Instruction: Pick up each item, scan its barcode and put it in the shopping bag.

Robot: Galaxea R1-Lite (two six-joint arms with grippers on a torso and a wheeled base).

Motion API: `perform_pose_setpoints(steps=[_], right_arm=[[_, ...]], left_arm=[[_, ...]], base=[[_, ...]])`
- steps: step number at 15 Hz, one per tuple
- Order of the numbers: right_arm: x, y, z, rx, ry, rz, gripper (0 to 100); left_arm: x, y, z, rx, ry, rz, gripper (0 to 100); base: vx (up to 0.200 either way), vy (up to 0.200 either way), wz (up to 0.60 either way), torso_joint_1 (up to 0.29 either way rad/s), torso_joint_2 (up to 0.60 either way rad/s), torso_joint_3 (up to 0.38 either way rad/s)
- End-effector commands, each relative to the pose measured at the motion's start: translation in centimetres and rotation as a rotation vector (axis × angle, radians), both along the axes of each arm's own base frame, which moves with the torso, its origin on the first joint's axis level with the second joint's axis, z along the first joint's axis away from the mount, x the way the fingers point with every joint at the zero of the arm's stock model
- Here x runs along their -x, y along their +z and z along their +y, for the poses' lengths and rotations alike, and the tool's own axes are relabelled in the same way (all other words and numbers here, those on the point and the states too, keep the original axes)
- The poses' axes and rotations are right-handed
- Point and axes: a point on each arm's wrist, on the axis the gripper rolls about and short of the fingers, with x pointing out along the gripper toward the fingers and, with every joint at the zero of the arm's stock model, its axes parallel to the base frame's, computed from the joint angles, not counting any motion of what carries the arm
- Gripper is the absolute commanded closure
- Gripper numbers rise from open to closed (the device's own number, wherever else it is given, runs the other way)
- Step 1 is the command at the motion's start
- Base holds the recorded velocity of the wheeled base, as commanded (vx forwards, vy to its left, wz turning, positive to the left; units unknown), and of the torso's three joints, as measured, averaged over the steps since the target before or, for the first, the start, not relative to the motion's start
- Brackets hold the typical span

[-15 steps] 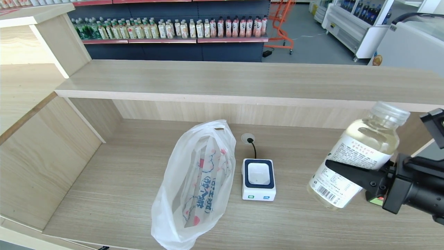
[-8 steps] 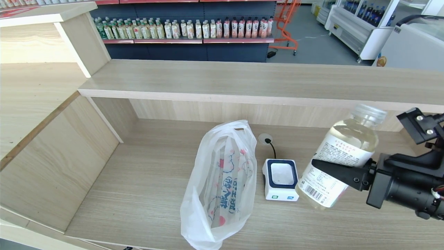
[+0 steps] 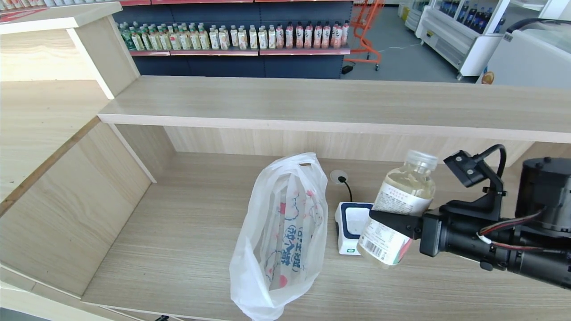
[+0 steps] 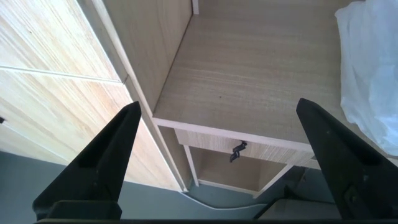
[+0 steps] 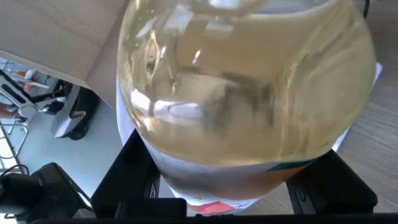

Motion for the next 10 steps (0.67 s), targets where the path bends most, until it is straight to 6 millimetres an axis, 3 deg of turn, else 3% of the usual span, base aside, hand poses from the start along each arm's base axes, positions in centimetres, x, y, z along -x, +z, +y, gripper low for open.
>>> perform_pose_setpoints(steps=[1,5,10], right_arm=[[-1.0,-2.0,2.2,0.032,0.028,0.085,100],[-3.1,-4.0,5.0,0.057,0.072,0.104,100],[-4.9,-7.3,8.1,0.116,0.159,-0.024,100]], left_arm=[[0.0,0.0,0.0,0.0,0.001,0.0,0],[0.0,0.0,0.0,0.0,0.001,0.0,0],[0.0,0.0,0.0,0.0,0.001,0.0,0]], base=[[0.0,0.0,0.0,0.0,0.0,0.0],[0.0,0.0,0.0,0.0,0.0,0.0],[0.0,0.0,0.0,0.0,0.0,0.0]])
